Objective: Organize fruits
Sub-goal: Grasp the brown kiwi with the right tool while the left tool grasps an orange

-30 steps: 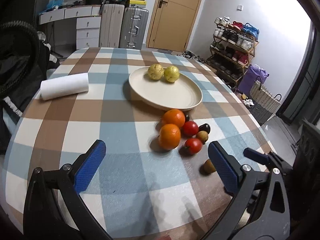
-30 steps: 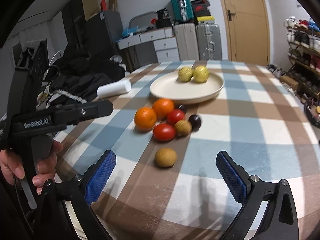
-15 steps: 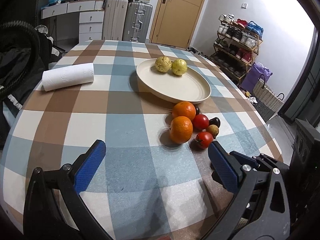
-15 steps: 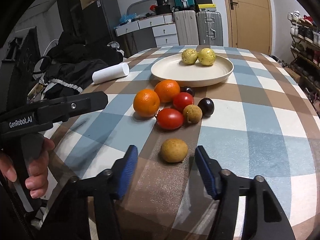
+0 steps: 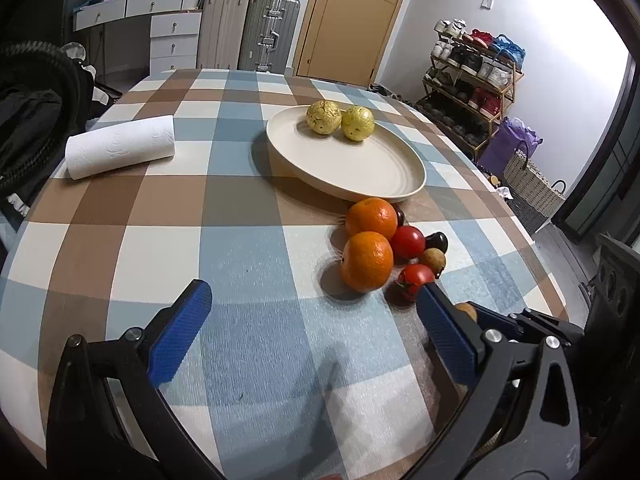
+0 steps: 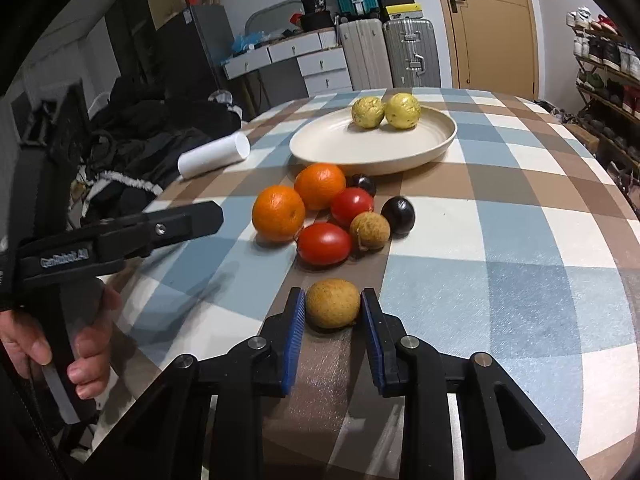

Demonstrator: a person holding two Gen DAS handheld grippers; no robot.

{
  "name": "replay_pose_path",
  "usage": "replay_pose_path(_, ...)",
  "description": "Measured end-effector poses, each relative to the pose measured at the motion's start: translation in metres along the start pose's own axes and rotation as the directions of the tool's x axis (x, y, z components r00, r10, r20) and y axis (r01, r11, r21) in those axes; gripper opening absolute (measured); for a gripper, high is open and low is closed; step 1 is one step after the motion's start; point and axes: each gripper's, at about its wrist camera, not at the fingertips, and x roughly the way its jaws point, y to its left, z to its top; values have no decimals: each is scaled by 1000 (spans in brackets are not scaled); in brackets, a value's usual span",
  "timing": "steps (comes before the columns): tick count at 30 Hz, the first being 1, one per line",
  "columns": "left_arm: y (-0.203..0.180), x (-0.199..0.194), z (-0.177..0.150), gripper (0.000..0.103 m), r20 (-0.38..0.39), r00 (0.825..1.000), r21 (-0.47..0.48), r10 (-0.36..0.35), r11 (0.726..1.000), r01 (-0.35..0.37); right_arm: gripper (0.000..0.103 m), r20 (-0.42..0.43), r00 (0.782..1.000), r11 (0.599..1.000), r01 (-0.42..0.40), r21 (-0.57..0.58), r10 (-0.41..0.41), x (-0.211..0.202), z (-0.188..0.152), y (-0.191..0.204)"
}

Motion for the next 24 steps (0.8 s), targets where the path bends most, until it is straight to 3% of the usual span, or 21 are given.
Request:
replay_pose_path(15, -12, 36, 20, 102, -65, 997, 26, -41, 999, 43, 29, 87, 996, 1000, -17, 15, 16, -15, 18, -17)
replay_pose_path(20, -16, 47, 26, 93, -84, 993, 24, -78, 996, 81, 29, 95, 995, 1000, -13, 8, 12, -15, 18, -22)
replay_pose_path(24, -18, 55, 28, 78, -109, 989, 21, -103, 994, 106, 29, 100, 995, 1000, -19, 18, 17, -16, 18, -25)
